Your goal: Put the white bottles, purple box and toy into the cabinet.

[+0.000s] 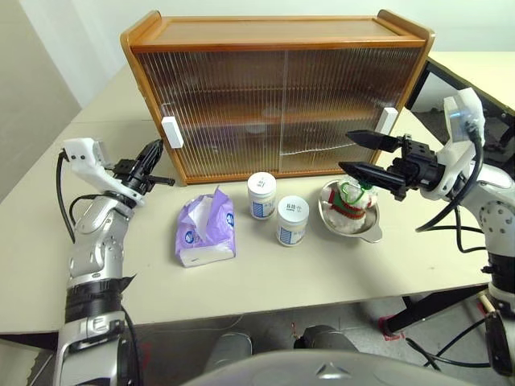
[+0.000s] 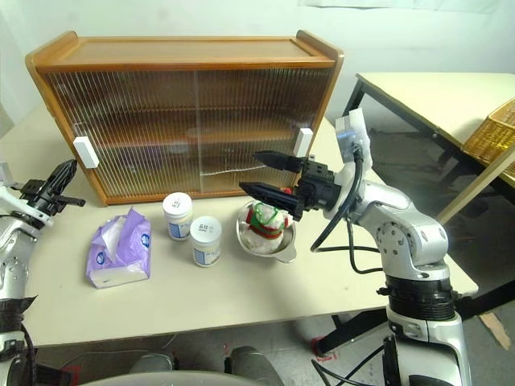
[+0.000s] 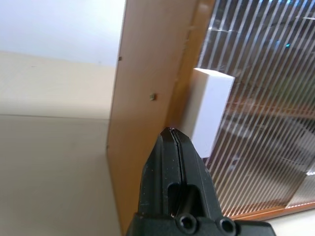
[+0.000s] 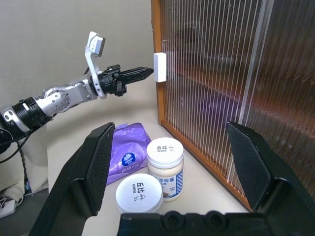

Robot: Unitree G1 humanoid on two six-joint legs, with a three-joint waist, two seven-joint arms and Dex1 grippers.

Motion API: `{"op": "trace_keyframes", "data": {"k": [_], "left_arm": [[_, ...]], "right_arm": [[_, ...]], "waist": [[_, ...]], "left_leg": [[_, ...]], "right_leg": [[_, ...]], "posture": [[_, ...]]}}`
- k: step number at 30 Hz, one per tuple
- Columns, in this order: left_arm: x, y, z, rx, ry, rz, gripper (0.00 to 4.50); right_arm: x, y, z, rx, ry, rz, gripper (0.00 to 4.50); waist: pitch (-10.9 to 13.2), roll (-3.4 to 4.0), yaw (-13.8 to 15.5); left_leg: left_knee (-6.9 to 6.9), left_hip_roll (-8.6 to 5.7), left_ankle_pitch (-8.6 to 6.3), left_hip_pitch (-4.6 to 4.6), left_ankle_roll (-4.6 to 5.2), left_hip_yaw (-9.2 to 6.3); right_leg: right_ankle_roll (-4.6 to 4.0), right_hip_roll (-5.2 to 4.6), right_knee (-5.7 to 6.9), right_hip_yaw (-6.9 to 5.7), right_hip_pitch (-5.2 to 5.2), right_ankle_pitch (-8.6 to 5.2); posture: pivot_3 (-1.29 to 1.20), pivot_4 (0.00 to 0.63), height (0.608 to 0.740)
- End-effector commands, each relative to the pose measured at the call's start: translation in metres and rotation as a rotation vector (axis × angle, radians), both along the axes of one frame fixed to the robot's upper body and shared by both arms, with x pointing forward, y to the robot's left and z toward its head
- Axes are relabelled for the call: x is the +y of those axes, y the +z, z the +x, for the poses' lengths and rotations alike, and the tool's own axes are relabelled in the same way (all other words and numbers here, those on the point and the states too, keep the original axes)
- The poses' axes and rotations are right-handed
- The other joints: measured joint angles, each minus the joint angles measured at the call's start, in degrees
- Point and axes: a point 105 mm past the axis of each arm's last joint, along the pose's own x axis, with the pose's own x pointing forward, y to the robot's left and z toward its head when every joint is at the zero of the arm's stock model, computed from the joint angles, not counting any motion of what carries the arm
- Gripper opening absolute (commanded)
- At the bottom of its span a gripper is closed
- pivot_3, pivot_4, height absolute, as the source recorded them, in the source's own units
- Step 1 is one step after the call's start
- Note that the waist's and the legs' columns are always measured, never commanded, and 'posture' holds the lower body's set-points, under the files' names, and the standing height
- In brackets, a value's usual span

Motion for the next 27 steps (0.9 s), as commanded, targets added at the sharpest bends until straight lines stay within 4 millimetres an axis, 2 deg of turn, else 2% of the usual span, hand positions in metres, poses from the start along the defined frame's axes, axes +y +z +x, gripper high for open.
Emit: {"op": "trace_keyframes", "data": {"k": [1,11,27], "left_arm": [[-0.007,0.000,0.004,-0.004,-0.022,0.009,0.04],[-0.015,0.003,0.009,-0.010,-0.054,0.013,0.04],[-0.057,0.012,0.020,-0.014,-0.262,0.006,0.04]], "right_arm": [[0.000,0.004,-0.002,-0.008,0.002,0.012,4.50],[0.003,0.005,0.000,-0.014,0.002,0.017,4.50],[0.003,0.005,-0.001,-0.014,-0.007,0.017,4.50]], "waist": [[0.00,0.00,-0.14],[0.00,0.00,-0.29],[0.01,-0.02,-0.48]], "left_leg": [[0.01,-0.01,0.00,0.00,0.00,0.01],[-0.01,-0.04,-0.01,-0.02,0.01,0.01],[0.00,-0.08,-0.07,-0.07,0.11,0.02]], "right_leg": [[0.02,0.00,0.00,0.00,0.00,0.01],[0.02,0.00,-0.04,-0.03,-0.02,0.01],[0.08,-0.02,-0.11,-0.01,-0.03,0.01]], "posture": [[-0.06,0.000,0.740],[-0.06,0.000,0.740],[-0.08,0.000,0.740]]}}
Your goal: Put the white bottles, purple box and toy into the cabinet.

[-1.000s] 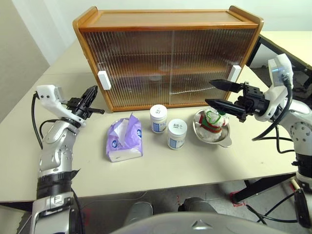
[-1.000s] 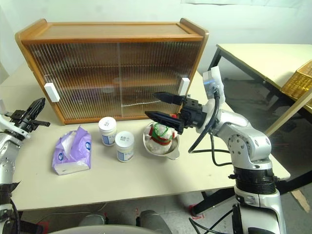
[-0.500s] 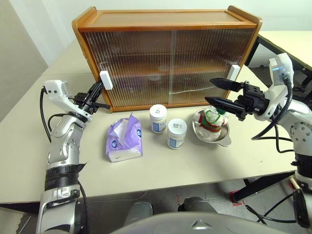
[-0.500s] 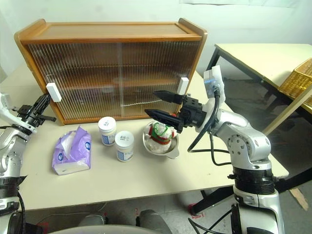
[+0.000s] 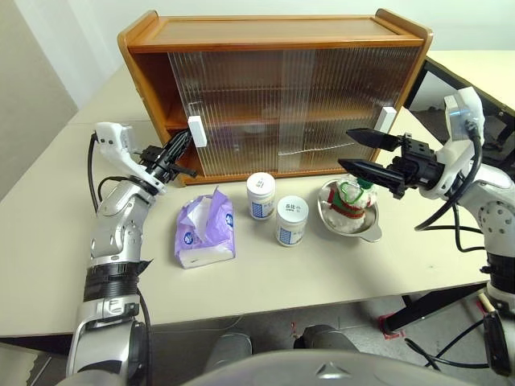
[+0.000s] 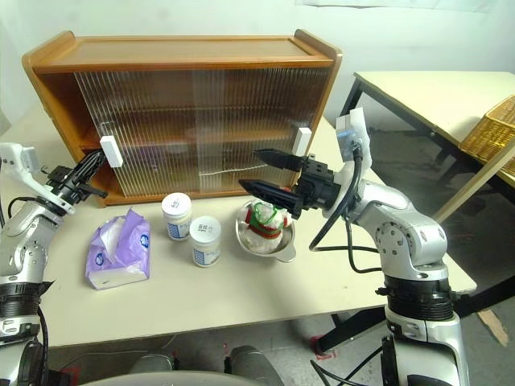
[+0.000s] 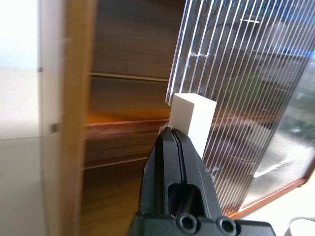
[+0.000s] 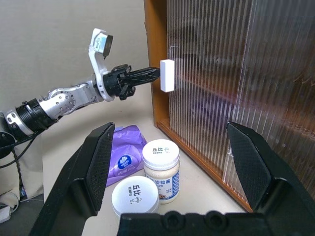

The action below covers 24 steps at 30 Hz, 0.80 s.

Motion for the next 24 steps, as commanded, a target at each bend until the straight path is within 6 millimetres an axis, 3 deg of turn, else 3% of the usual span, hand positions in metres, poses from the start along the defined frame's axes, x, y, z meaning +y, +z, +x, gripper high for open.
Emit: {"op": "trace_keyframes", "data": {"k": [1,24], "left_arm": [[-0.012,0.000,0.005,0.016,-0.058,-0.002,0.04],[-0.079,-0.006,0.013,0.096,-0.403,0.036,0.04]], "right_arm": [[0.002,0.004,-0.002,-0.014,0.005,0.006,4.50],[-0.001,0.003,-0.004,-0.016,-0.029,0.001,4.50]], "waist": [[0.00,0.00,-0.02],[0.00,0.01,-0.60]], "left_leg": [[0.00,0.00,0.00,0.00,0.01,0.00],[0.06,-0.01,-0.10,-0.16,0.18,0.01]], "right_leg": [[0.02,0.00,-0.01,0.00,0.00,0.00],[0.31,-0.07,-0.23,0.04,-0.03,0.05]], "posture": [[-0.08,0.000,0.740],[-0.11,0.000,0.740]]}}
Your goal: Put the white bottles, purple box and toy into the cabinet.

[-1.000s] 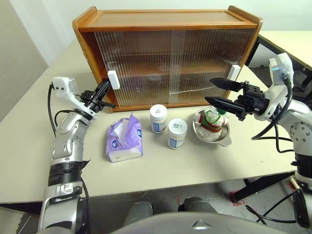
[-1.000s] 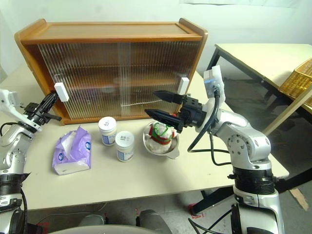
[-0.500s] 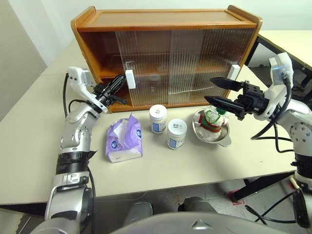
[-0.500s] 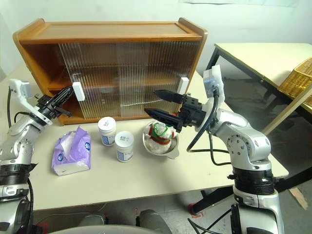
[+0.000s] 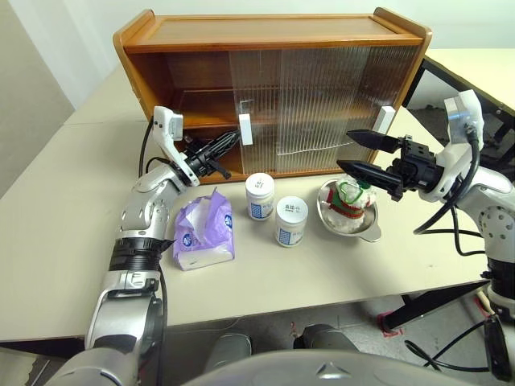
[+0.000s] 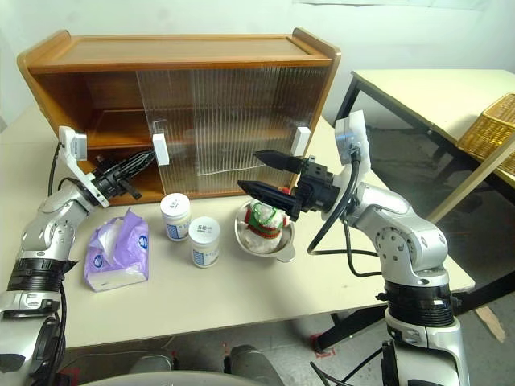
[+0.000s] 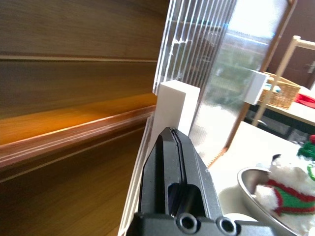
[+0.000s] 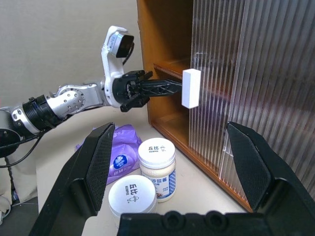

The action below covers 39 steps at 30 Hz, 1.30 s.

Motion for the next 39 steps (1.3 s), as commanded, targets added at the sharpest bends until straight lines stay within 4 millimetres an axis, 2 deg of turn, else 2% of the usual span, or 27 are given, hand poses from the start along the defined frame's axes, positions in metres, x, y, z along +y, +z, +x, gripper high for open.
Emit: {"op": "trace_keyframes", "data": {"k": [1,8,13,18,24,28,34,39], "left_arm": [[-0.014,-0.003,0.002,0.020,-0.063,0.020,0.04],[-0.028,-0.005,0.004,0.028,-0.107,0.020,0.04],[-0.029,-0.003,0.000,0.022,-0.120,0.009,0.04],[-0.017,0.005,-0.010,0.006,-0.090,-0.026,0.04],[0.006,0.009,-0.014,-0.011,0.032,-0.042,0.04],[0.012,0.006,-0.006,-0.011,0.107,-0.023,0.04],[-0.001,0.008,0.012,-0.025,0.124,0.003,0.04],[-0.012,0.005,0.018,-0.019,0.086,0.022,0.04]], "right_arm": [[-0.002,0.005,-0.001,-0.014,-0.004,-0.001,4.50],[-0.004,0.004,-0.001,-0.013,-0.007,-0.009,4.50],[-0.004,0.003,-0.002,-0.012,-0.008,-0.009,4.50],[-0.004,0.001,-0.003,-0.004,-0.006,-0.011,4.50],[-0.003,0.001,-0.001,0.001,-0.001,-0.013,4.50],[-0.003,0.001,-0.001,0.001,0.002,-0.013,4.50],[-0.004,0.002,-0.002,-0.003,-0.002,-0.016,4.50],[-0.007,0.003,-0.004,-0.004,-0.012,-0.021,4.50]], "waist": [[0.00,0.00,-0.01],[0.00,0.00,-0.44],[0.00,0.01,-0.60],[0.00,0.01,-0.87],[0.00,0.01,-0.90],[0.00,0.01,-0.73],[0.00,0.01,-0.72],[0.00,0.01,-1.00]], "left_leg": [[0.01,-0.01,-0.01,-0.01,0.02,0.00],[0.08,-0.07,-0.04,-0.15,0.08,0.02],[0.11,-0.15,-0.04,-0.18,0.09,0.02],[0.12,-0.29,-0.07,-0.20,0.14,0.03],[0.12,-0.31,-0.08,-0.19,0.17,0.04],[0.15,-0.32,-0.08,-0.19,0.17,0.03],[0.20,-0.40,-0.08,-0.21,0.17,0.02],[0.21,-0.44,-0.11,-0.22,0.22,0.04]], "right_leg": [[0.02,-0.02,-0.01,0.00,0.00,0.00],[0.28,-0.12,-0.02,0.02,-0.07,0.04],[0.41,-0.20,-0.03,0.02,-0.09,0.04],[0.50,-0.29,-0.03,0.03,-0.09,-0.02],[0.50,-0.30,-0.03,0.03,-0.08,-0.08],[0.50,-0.35,-0.03,0.04,-0.07,-0.08],[0.52,-0.48,-0.03,0.08,-0.06,-0.07],[0.63,-0.51,-0.03,0.09,-0.06,-0.04]], "posture": [[-0.11,0.000,0.740],[-0.12,0.000,0.740],[-0.12,0.000,0.740],[-0.11,0.000,0.740],[-0.10,0.000,0.740],[-0.10,0.000,0.740],[-0.12,0.000,0.740],[-0.14,0.000,0.740]]}}
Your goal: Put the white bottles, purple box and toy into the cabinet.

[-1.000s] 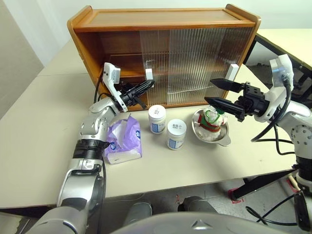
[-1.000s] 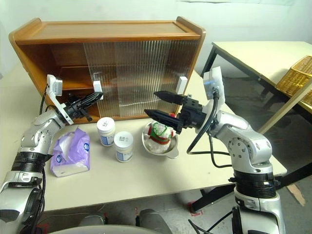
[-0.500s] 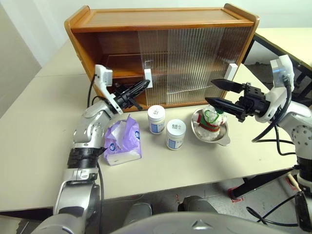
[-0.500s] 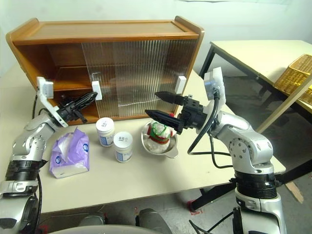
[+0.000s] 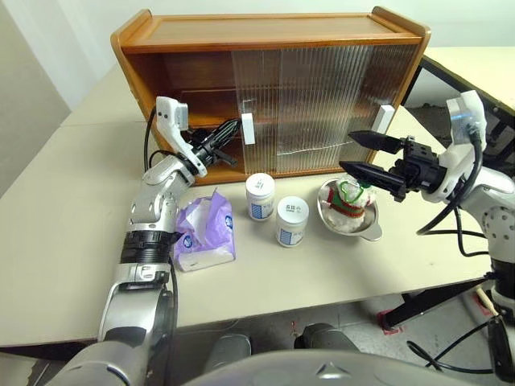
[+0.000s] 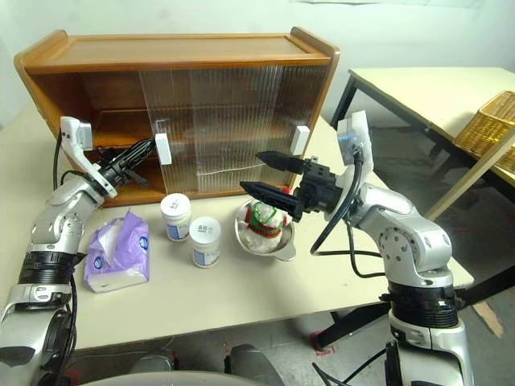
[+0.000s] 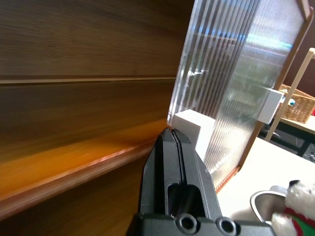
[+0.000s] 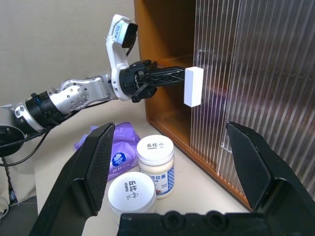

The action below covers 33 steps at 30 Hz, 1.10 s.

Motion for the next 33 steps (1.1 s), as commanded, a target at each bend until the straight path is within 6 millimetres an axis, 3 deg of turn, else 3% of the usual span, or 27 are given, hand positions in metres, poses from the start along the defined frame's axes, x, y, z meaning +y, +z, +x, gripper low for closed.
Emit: {"op": "trace_keyframes", "data": {"k": [1,14,22,27,33], "left_arm": [[-0.010,-0.006,0.003,0.016,-0.041,0.030,0.04],[-0.040,-0.002,0.009,0.010,-0.155,0.029,0.04],[-0.049,-0.007,0.013,0.018,-0.168,0.027,0.04],[-0.041,-0.003,0.012,0.003,-0.143,0.006,0.04],[-0.020,0.018,0.005,-0.050,-0.101,-0.065,0.04]], "right_arm": [[-0.003,0.003,-0.003,-0.007,-0.009,-0.006,4.50],[-0.003,0.004,-0.003,-0.012,-0.020,-0.002,4.50],[-0.002,0.004,-0.004,-0.012,-0.021,-0.001,4.50],[-0.001,0.004,-0.004,-0.009,-0.015,-0.002,4.50],[0.001,0.004,-0.002,-0.005,-0.005,-0.001,4.50]], "waist": [[0.00,0.00,-0.12],[0.01,0.01,-0.25],[0.01,0.02,-0.35],[0.01,0.02,-0.35],[0.02,0.04,-0.37]], "left_leg": [[0.00,0.00,0.00,0.00,0.00,0.00],[0.31,-0.09,-0.07,-0.29,0.12,-0.02],[0.44,-0.09,-0.12,-0.45,0.21,-0.03],[0.47,-0.09,-0.12,-0.50,0.21,-0.04],[0.47,-0.09,-0.13,-0.52,0.23,-0.02]], "right_leg": [[0.06,0.00,0.00,0.00,0.00,0.03],[0.24,-0.08,-0.04,0.00,-0.06,0.03],[0.56,-0.09,-0.20,0.00,-0.10,0.22],[0.65,-0.10,-0.31,0.00,-0.09,0.28],[0.76,-0.08,-0.39,-0.01,-0.09,0.37]], "posture": [[-0.14,0.000,0.740],[-0.15,0.000,0.740],[-0.15,0.000,0.740],[-0.14,0.000,0.740],[-0.11,0.000,0.740]]}}
